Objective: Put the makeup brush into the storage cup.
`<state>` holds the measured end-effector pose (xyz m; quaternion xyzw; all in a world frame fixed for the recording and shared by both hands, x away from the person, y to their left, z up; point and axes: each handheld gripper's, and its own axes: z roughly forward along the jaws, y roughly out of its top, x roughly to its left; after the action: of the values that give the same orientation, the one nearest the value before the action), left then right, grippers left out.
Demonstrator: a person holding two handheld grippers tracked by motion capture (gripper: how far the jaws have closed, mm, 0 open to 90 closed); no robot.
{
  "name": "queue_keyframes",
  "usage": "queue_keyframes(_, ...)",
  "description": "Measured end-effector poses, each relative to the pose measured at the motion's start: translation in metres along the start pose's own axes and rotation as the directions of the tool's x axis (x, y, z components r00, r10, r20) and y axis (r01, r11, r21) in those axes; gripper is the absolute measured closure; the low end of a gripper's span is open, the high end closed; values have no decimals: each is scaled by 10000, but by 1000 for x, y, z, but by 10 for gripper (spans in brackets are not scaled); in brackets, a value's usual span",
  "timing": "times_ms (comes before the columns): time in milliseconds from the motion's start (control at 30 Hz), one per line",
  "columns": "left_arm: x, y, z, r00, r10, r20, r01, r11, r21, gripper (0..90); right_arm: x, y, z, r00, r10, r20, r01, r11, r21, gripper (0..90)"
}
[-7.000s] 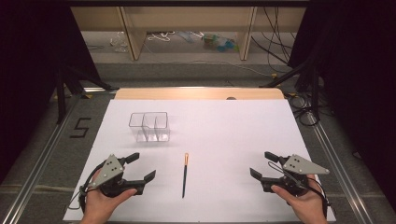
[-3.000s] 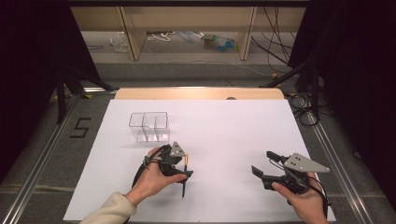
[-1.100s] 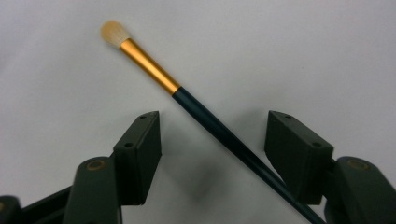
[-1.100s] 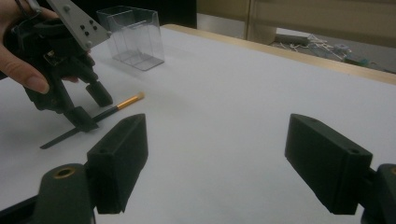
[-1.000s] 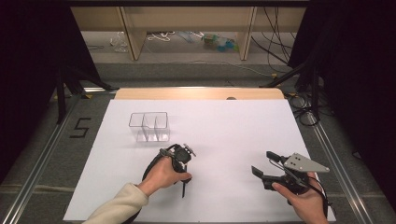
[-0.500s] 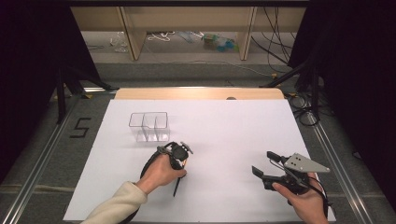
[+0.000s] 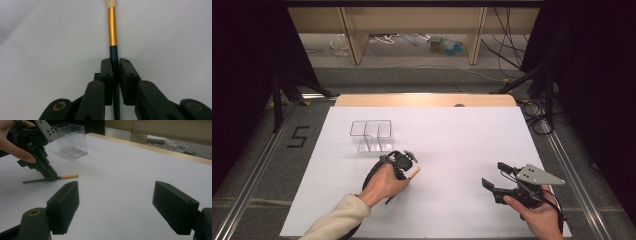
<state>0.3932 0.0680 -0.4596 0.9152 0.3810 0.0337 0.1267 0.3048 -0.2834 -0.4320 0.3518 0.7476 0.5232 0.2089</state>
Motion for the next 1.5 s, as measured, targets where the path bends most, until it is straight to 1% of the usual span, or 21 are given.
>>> queue_keyframes(133,0,0,0,10000,-30,-34,30,10000,-1,826,0,0,0,10000,-11,-6,11,10000,17,225)
queue_keyframes(233,-1,0,0,10000,-65,-62,65,10000,7,828,0,1,-2,9999,-118,89,115,9995,280,225)
queue_keyframes(267,-1,0,0,9999,-97,-77,97,10000,5,828,0,0,-1,9998,-173,44,173,9998,65,225)
queue_keyframes(300,-1,0,0,9999,-125,-85,125,9999,7,828,1,0,0,10000,-8,-37,8,10000,7,225)
queue_keyframes(333,-1,0,0,9998,-174,-84,174,9998,-10,829,0,0,-1,9999,-87,87,86,9999,112,226)
queue_keyframes(533,1,-2,-1,9999,-173,-5,173,9999,-10,829,0,0,-2,9999,-107,82,106,9998,184,227)
queue_keyframes(600,1,-3,-1,9996,-288,63,289,9995,-156,829,0,0,-2,9999,-105,93,103,9998,179,227)
queue_keyframes(633,1,-3,-2,9995,-281,115,283,9994,-196,829,-1,0,-1,9996,-223,144,222,9997,98,228)
queue_keyframes(700,2,-3,-4,9996,-203,189,207,9995,-237,829,0,0,-1,9999,-107,129,105,9998,186,228)
queue_keyframes(767,1,-3,-7,9992,-363,171,373,9976,-583,829,0,0,-2,9999,-101,121,99,9998,184,228)
queue_keyframes(800,2,-3,-7,9994,-309,124,317,9969,-717,829,0,0,-2,9998,-110,150,107,9998,186,228)
queue_keyframes(833,0,-3,-8,9986,-513,134,523,9943,-930,829,0,1,-2,9999,-107,119,105,9997,207,228)
queue_keyframes(867,2,-3,-9,9994,-348,93,355,9955,-879,829,0,0,-1,10000,-56,70,55,9999,115,229)
queue_keyframes(933,2,-3,-10,9994,-330,80,337,9937,-1073,829,0,0,-1,9999,-56,99,54,9999,163,229)
queue_keyframes(1000,0,-4,-10,9982,-590,133,602,9898,-1288,829,0,0,0,10000,3,41,-3,10000,45,229)
queue_keyframes(1033,1,-4,-11,9987,-493,107,503,9890,-1391,829,0,0,-1,10000,-52,85,51,9999,165,229)
queue_keyframes(1067,1,-5,-11,9980,-616,157,633,9851,-1602,829,0,0,0,10000,-6,33,6,10000,34,229)
queue_keyframes(1133,2,-6,-13,9985,-527,169,549,9830,-1751,829,0,0,-1,9999,-66,123,64,9998,198,229)
queue_keyframes(1300,4,-11,-19,9980,-569,286,622,9673,-2459,829,0,1,0,9998,-66,163,64,9999,127,229)
queue_keyframes(1400,5,-14,-22,9978,-586,315,649,9606,-2702,829,0,1,-1,9999,45,102,-47,9998,216,231)
queue_keyframes(1500,7,-17,-23,9978,-575,330,648,9504,-3043,829,0,1,0,9999,47,112,-49,9998,196,231)
